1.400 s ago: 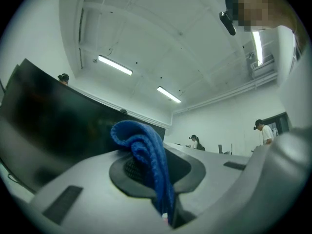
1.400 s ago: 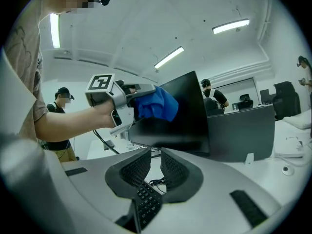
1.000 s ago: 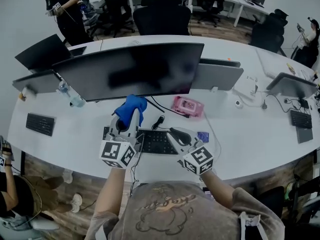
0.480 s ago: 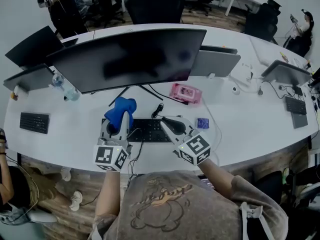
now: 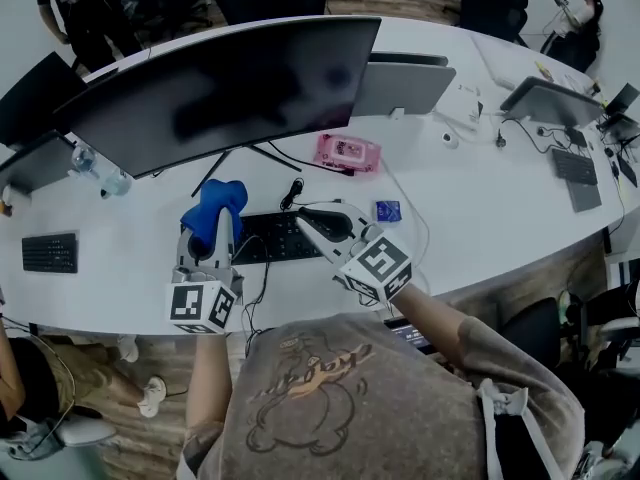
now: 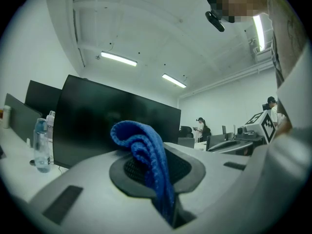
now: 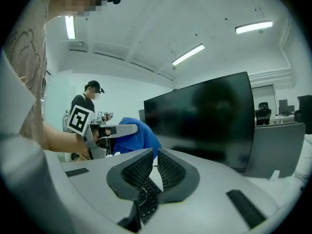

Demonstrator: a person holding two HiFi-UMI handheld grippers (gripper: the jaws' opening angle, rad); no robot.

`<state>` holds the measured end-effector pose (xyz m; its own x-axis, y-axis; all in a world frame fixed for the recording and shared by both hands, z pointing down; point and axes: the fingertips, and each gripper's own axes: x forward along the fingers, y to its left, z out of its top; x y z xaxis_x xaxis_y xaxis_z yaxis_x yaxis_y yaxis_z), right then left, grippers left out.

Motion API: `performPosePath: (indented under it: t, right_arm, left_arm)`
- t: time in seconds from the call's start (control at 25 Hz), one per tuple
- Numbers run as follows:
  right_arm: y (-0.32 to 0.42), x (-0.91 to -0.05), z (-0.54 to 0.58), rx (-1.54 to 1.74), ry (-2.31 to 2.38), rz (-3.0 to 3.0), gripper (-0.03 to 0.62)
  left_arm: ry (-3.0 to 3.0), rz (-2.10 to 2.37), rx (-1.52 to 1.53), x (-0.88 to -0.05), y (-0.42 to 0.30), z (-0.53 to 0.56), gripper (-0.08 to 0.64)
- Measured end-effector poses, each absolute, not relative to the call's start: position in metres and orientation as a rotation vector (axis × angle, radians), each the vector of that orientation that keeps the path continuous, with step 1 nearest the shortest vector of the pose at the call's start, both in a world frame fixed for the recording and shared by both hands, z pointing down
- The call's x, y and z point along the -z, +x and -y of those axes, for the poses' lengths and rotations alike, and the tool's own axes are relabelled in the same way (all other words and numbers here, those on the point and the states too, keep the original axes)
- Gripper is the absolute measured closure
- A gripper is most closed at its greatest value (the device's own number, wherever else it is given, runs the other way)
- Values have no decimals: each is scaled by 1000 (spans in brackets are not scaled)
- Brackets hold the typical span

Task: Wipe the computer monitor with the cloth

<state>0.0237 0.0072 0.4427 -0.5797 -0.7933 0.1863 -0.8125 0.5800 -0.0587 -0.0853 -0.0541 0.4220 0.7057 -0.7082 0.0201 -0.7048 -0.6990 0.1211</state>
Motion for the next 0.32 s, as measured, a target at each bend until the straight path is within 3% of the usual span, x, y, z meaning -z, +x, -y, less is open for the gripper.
performPosePath:
  t: [0.32]
  right_arm:
    - [17, -454, 3, -115, 1240, 2660, 551]
  left_arm:
    - [2761, 1205, 84, -432, -94, 65, 511]
